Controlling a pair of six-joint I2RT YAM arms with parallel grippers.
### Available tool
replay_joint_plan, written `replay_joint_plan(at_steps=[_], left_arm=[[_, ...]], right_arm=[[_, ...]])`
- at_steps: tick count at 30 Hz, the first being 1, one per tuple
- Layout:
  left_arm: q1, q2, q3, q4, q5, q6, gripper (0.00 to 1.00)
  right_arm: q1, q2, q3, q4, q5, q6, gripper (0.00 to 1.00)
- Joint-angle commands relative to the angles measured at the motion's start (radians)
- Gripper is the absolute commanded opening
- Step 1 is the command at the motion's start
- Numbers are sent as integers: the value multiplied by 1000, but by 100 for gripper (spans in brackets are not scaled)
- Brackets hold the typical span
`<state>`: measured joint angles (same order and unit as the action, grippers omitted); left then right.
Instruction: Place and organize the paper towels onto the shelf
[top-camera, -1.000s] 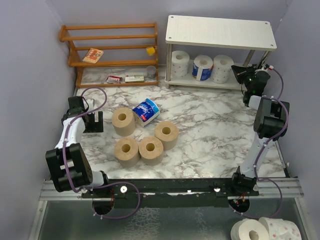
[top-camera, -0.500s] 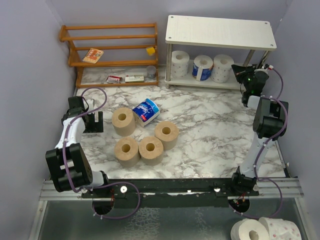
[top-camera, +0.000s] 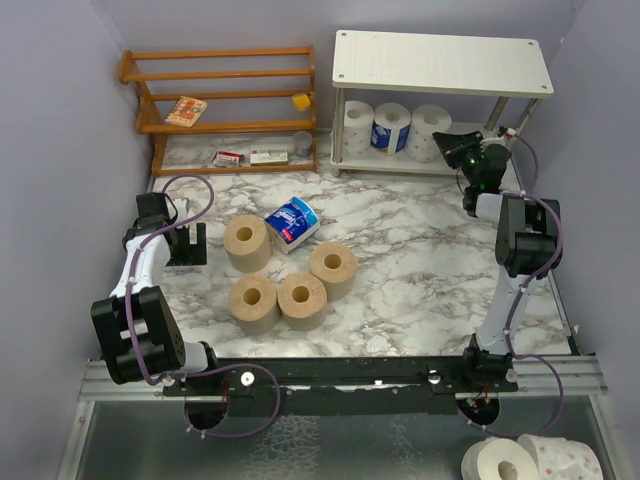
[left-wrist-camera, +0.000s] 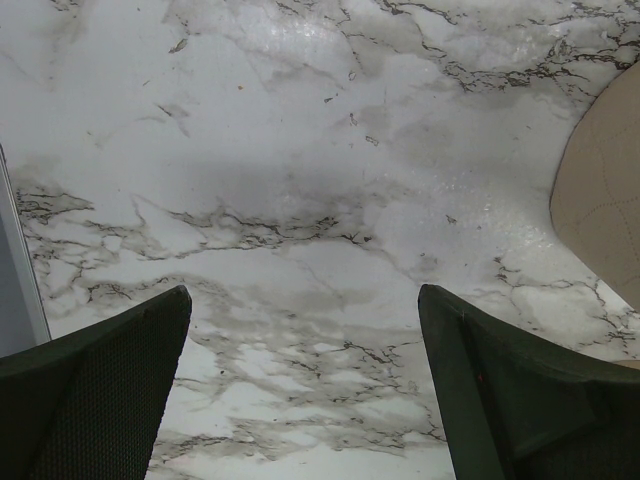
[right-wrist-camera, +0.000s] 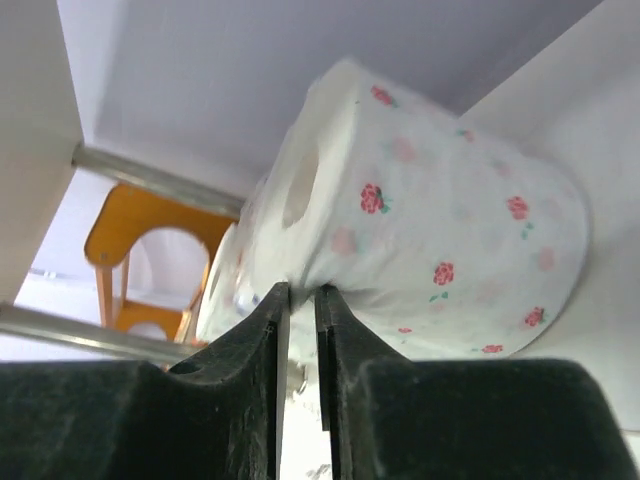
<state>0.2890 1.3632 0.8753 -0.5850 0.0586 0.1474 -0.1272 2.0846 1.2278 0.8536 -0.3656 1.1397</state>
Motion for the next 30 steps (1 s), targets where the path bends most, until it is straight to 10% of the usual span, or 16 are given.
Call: replay_joint_plan(at_steps=[1, 6, 9, 10, 16, 22, 30], left_arm=[[8, -1, 23, -6, -6, -6, 99], [7, 4, 26, -6, -5, -5, 99], [8, 9, 25, -8, -6, -6, 99], [7, 9, 26, -8, -8, -7, 99], [7, 8, 26, -7, -11, -8, 99], [8, -1, 25, -8, -22, -13, 99], [7, -12, 22, -4, -18, -11, 99]], right_arm=[[32, -32, -27, 3, -50, -16, 18], [34, -40, -34, 22, -37, -36, 36], [32, -78, -76, 59, -4, -65, 97], [31, -104, -100, 79, 12, -79, 100], [19, -342, -305, 116, 77, -251, 100], [11, -597, -420, -73, -249, -569, 100], [-92, -483, -80, -719, -703, -671, 95]])
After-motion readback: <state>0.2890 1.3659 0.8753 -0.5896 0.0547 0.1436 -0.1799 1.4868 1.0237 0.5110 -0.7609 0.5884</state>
